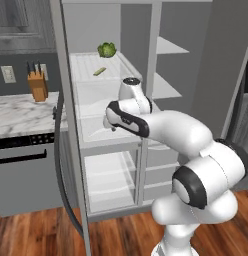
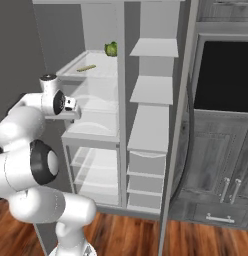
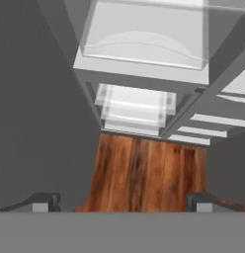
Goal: Retrieve the butter from the fridge and place it on a plate on the dining table. Then retrieve the butter knife by the fridge and place it near the plate.
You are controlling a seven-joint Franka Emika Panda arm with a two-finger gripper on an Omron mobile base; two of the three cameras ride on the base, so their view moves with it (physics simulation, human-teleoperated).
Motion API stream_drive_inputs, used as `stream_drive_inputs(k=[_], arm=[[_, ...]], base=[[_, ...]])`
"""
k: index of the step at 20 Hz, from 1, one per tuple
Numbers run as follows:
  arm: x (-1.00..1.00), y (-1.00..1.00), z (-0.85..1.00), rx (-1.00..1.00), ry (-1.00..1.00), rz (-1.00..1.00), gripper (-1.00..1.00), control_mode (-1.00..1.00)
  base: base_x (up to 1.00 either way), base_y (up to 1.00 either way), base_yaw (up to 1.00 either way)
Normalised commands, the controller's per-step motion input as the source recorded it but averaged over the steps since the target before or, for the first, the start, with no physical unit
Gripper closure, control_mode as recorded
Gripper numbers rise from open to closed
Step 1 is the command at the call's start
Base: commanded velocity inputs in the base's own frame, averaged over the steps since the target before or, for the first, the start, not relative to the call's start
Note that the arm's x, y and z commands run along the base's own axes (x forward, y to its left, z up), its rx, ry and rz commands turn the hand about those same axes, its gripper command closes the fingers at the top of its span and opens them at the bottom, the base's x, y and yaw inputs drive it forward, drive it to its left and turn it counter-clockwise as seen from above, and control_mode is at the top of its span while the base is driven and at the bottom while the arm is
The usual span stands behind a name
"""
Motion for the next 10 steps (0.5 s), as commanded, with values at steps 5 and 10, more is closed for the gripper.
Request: stream_drive_inputs(k=[5, 10], arm=[[0.16, -0.68, 0.48, 0.00, -0.02, 0.01, -1.00, -1.00], [0.09, -0.56, 0.37, 0.00, -0.01, 0.03, -1.00, -1.00]], base=[[0.00, 0.00, 0.00], [0.00, 0.00, 0.00]])
